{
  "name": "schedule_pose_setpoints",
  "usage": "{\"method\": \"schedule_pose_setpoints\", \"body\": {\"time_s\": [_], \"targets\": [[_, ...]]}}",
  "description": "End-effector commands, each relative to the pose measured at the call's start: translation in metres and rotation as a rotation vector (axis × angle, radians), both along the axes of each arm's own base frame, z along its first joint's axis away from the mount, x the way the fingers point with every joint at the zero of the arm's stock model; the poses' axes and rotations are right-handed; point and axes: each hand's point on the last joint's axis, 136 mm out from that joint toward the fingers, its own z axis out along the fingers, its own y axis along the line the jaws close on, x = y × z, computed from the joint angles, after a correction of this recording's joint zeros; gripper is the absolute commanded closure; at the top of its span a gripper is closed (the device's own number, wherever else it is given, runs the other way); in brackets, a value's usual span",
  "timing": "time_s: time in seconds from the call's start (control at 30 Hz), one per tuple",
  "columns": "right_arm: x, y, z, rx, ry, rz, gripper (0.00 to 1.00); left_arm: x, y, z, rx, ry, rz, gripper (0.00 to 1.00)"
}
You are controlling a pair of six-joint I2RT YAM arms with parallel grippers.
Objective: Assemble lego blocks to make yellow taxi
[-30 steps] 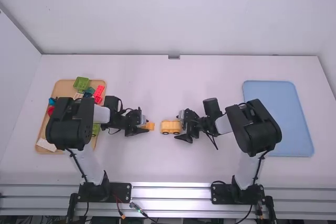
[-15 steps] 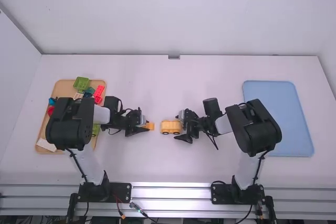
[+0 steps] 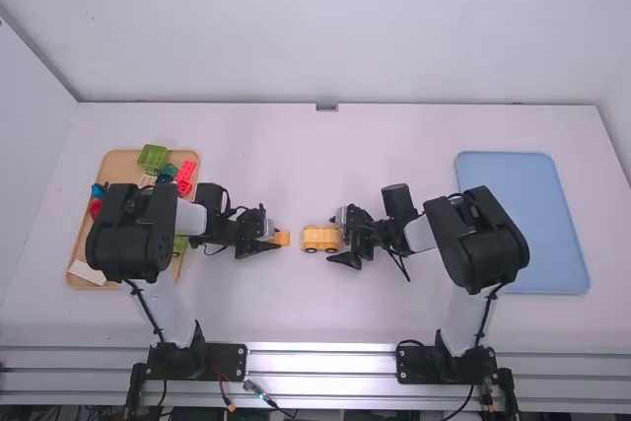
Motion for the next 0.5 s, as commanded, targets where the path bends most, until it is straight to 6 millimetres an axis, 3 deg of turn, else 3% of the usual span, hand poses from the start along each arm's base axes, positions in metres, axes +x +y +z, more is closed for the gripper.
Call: {"method": "schedule_pose_setpoints", "body": {"time_s": [0.0, 0.47], "targets": [[0.0028, 0.0013, 0.0016, 0.015, 0.004, 0.005, 0.01, -0.0053, -0.0017, -0.0009, -0.02, 0.02, -0.001, 0.64], [0.0031, 0.0013, 0.0017, 0.014, 0.003, 0.005, 0.01, -0.0051, -0.0025, -0.0014, -0.017, 0.017, -0.004, 0.76]]}}
